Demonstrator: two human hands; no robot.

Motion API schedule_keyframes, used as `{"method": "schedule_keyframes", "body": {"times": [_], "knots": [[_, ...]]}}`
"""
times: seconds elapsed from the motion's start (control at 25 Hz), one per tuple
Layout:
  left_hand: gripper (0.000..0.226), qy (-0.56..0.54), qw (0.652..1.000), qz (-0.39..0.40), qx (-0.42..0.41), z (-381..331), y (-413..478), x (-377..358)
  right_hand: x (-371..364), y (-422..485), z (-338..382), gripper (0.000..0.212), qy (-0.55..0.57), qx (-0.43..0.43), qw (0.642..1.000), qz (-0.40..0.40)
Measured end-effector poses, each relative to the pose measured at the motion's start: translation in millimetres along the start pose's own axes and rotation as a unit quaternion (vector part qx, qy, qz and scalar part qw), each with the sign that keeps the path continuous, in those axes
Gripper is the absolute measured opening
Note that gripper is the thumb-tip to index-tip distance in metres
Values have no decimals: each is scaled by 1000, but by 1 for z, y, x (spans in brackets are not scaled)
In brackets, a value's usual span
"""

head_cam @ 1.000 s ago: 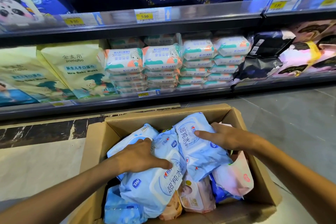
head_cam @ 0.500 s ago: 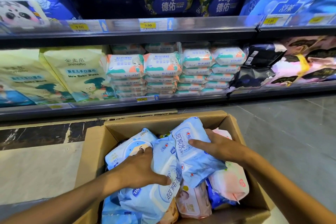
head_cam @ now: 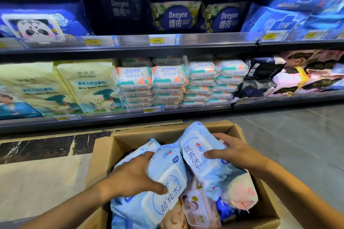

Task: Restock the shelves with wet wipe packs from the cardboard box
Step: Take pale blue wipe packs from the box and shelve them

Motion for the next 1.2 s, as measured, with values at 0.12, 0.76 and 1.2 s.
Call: {"method": "schedule_keyframes", "body": {"times": [0.12,0.76,1.2], "knots": [[96,-19,999,-45,-5,7,-12,36,1,-4,27,56,-31,47,998,-2],[62,-121,978,-162,-53,33,-103,234,-20,-24,220,51,-167,215,962,-31],[76,-116,938,-323,-55,43,-195,359,-61,-61,331,43,-144,284,947,-35]]}}
Point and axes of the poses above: each hand's wrist, its own y-axis towards the middle knuckle, its own x-axis out of the back of the hand, z = x × y, the point moved 3 cm from there along y, towards the middle knuckle, and after that the axes turned 10 degrees about y, right-handed, at the moved point
